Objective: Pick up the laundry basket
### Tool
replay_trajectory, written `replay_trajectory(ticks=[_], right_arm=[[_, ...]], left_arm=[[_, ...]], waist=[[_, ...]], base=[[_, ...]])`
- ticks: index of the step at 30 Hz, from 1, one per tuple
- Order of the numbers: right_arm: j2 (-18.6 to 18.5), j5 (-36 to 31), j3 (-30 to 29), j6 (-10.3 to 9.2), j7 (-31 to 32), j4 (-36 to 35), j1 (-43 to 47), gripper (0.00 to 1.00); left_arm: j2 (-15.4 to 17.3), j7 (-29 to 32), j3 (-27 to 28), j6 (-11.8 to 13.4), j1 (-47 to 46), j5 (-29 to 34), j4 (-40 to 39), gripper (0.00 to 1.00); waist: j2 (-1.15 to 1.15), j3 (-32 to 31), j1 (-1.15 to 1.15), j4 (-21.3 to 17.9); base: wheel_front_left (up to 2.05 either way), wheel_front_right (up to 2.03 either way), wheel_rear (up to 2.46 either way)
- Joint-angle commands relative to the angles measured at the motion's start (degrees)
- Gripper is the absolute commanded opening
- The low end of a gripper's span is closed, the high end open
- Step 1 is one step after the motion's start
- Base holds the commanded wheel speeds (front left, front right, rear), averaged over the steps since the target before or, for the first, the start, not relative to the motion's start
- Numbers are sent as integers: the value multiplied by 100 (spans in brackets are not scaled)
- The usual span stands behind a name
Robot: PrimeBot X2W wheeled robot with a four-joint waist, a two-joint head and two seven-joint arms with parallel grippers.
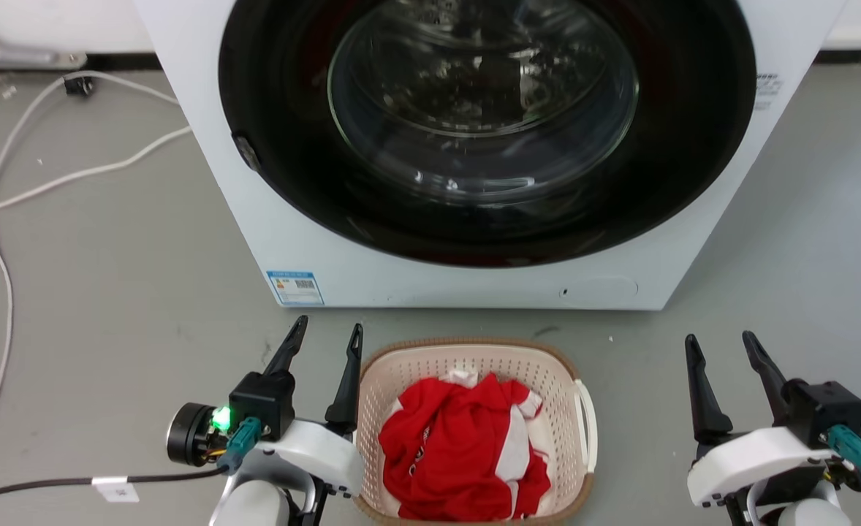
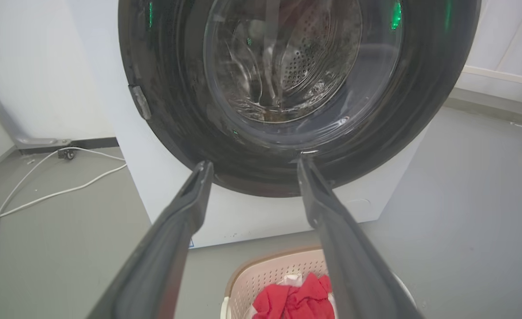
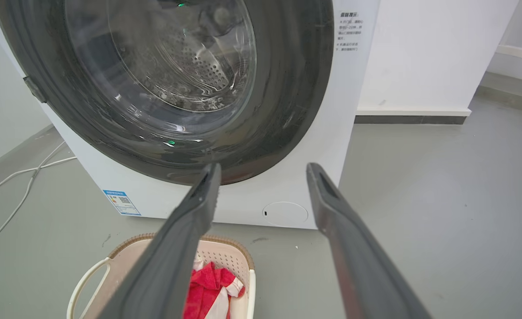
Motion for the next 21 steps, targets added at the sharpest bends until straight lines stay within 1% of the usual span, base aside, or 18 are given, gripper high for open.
replay_trajectory(ticks=[1,5,10,21], right_arm=[[2,-26,9,-2,5,55,-152,100],[3,-7,53,-2,-23,287,-370,100],[4,-159,79,-2,-37,660,-759,100],[4,-255,221,-3,-197,1878,-1747,100]], left_arm=[[-4,-14,16,-17,-121,7,110,100],[-4,-14,41,-52,-346,-11,462,100],[47,-13,64,-140,-768,-49,1045,100],[274,-14,147,-301,-1898,-334,2641,100]], waist=[[0,292,0,-29],[0,732,0,-65],[0,1351,0,-100],[0,2626,0,-186]], base=[[0,0,0],[0,0,0],[0,0,0],[0,0,0]])
